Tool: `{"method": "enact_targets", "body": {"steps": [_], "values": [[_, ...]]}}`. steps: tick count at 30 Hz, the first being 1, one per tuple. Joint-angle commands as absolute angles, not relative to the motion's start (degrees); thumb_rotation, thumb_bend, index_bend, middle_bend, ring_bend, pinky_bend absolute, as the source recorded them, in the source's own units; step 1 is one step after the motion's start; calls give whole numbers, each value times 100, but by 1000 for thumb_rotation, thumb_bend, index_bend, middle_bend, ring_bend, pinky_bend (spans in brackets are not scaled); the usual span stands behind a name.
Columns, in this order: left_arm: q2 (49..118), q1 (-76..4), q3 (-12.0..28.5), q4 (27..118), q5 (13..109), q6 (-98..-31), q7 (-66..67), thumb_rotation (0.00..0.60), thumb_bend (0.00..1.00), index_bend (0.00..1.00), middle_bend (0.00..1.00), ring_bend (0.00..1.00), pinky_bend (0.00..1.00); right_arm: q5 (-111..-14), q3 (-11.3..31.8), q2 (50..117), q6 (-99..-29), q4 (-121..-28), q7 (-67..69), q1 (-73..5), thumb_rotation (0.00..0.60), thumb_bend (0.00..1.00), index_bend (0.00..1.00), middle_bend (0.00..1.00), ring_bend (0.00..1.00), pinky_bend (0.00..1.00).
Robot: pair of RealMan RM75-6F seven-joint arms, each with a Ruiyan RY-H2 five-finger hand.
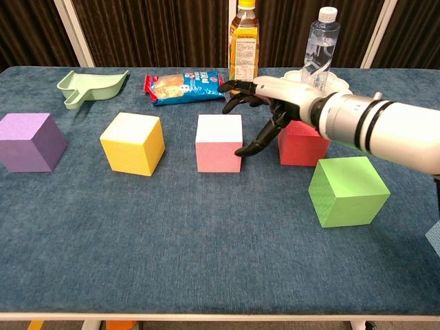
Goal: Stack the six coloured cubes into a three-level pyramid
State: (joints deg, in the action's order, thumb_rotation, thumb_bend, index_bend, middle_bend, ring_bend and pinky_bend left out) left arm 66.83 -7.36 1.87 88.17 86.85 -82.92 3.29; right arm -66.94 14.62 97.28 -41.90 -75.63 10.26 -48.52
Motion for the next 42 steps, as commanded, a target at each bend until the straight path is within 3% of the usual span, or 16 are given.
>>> {"method": "enact_targets", "body": {"steps": [1, 10, 26, 31, 35, 42], "values": [[6691, -740, 187, 8791, 8678, -8285, 305, 600, 0, 120, 101, 56, 34, -6697, 1497, 9960, -4300, -7355, 1046, -4896, 600, 91, 0, 214, 0, 9], [6734, -739, 171, 8686, 8654, -8262, 199, 600, 0, 120, 101, 56, 34, -6824, 1628, 10472, -4588, -6836, 1198, -4972, 600, 102, 78, 342, 0, 9], [6756, -777, 185, 8601, 8610, -8201, 137, 600, 0, 120, 101, 56, 34, -6738, 1976, 10779, -4406, -5985, 1363, -5333, 600, 102, 82, 343, 1, 9], [6757, -784, 184, 8606, 8598, -8188, 149, 600, 0, 120, 101, 56, 34, -6662, 1992, 10897, -4216, -5708, 1362, -5449, 600, 102, 80, 317, 0, 4], [6759, -791, 192, 8606, 8607, -8202, 153, 600, 0, 120, 101, 56, 34, -6648, 1956, 10871, -4129, -5717, 1345, -5456, 600, 102, 17, 237, 0, 0], [6657, -885, 247, 8685, 8704, -8217, 245, 600, 0, 120, 101, 56, 34, -6704, 1911, 10502, -4260, -6278, 1333, -5270, 600, 102, 0, 129, 0, 0]]}}
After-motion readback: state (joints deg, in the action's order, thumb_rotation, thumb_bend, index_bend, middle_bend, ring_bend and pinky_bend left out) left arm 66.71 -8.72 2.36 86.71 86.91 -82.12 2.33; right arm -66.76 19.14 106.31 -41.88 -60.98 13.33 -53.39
